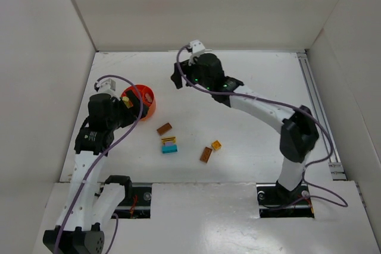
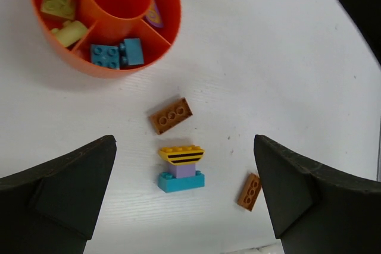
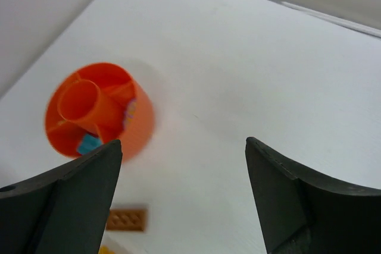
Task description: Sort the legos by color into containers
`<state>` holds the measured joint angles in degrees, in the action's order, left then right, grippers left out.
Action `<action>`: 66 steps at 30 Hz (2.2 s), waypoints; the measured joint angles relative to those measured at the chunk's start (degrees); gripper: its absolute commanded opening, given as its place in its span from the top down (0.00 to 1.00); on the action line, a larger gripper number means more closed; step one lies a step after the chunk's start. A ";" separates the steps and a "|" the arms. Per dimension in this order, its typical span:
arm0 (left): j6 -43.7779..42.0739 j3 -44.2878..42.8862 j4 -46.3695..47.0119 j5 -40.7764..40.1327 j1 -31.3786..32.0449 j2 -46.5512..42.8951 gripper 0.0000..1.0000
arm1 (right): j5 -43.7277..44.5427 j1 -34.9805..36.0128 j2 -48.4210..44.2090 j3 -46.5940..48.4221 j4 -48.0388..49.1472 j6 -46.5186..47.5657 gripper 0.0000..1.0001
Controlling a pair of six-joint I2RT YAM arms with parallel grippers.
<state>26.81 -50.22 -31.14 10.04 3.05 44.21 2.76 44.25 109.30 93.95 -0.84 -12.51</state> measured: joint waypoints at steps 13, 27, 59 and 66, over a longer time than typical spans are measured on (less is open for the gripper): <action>0.61 2.89 3.72 -0.22 7.80 8.15 0.10 | -1.09 -6.60 -31.91 -39.50 1.53 14.10 0.04; 4.68 -6.25 10.34 -22.14 35.58 33.33 0.09 | -6.45 -13.11 -36.41 -42.49 1.07 15.65 0.03; -4.55 7.61 25.83 -21.03 28.83 41.00 0.17 | -14.62 -18.40 -34.25 -45.48 -0.90 16.13 0.03; -4.61 7.61 27.19 -18.62 27.26 42.16 0.26 | -14.64 -18.67 -33.51 -45.46 -1.09 16.13 0.03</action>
<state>22.20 -42.61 -3.95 -8.58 30.30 86.37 -11.88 25.58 75.79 48.49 -1.93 3.62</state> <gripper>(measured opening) 0.750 0.973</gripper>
